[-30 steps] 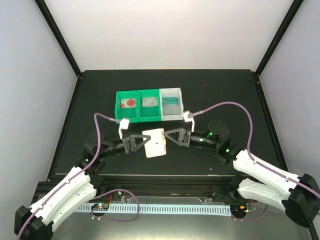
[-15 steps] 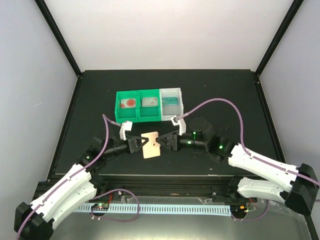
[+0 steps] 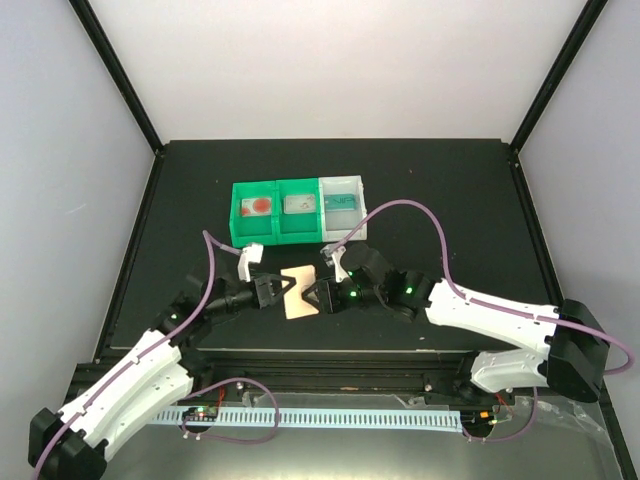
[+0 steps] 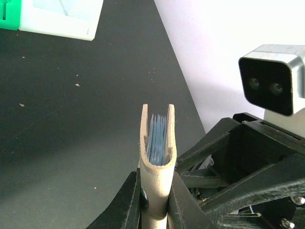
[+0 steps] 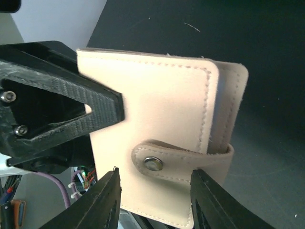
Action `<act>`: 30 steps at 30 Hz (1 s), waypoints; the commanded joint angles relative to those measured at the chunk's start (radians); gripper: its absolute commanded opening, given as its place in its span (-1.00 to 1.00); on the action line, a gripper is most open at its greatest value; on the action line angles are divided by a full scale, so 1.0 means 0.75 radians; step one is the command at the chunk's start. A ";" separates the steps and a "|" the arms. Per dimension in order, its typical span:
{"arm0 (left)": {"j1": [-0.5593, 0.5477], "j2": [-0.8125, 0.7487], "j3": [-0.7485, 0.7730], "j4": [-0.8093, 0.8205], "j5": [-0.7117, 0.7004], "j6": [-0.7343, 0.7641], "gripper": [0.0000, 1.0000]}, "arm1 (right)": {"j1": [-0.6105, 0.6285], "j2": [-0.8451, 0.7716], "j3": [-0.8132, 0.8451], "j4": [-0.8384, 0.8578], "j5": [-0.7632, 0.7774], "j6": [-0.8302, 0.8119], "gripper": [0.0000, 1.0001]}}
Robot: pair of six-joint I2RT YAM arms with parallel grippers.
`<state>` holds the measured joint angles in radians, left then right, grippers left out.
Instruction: Take the credit cards out of the card holder
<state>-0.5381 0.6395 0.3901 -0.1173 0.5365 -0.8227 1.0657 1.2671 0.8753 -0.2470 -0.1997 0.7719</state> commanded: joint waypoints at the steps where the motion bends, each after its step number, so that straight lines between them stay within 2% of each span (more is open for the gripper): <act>1: -0.001 -0.059 0.024 0.074 0.039 -0.079 -0.97 | 0.015 0.021 0.035 -0.033 0.079 0.027 -0.15; 11: -0.002 -0.083 0.008 0.092 0.063 -0.122 -0.97 | 0.026 0.069 0.036 0.005 0.076 0.047 -0.04; 17: -0.002 -0.072 0.001 0.101 0.091 -0.120 -0.97 | 0.036 0.162 0.107 -0.091 0.121 0.035 0.03; 21: -0.001 -0.073 -0.008 0.135 0.089 -0.140 -0.97 | 0.040 0.199 0.121 -0.095 0.150 0.042 0.02; 30: -0.002 -0.053 0.004 0.095 0.099 -0.126 -0.97 | 0.045 0.241 0.149 -0.177 0.271 0.018 -0.13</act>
<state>-0.5312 0.6182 0.3595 -0.1364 0.5011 -0.8936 1.1000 1.4151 0.9722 -0.3309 -0.0868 0.8013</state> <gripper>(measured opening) 0.107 0.446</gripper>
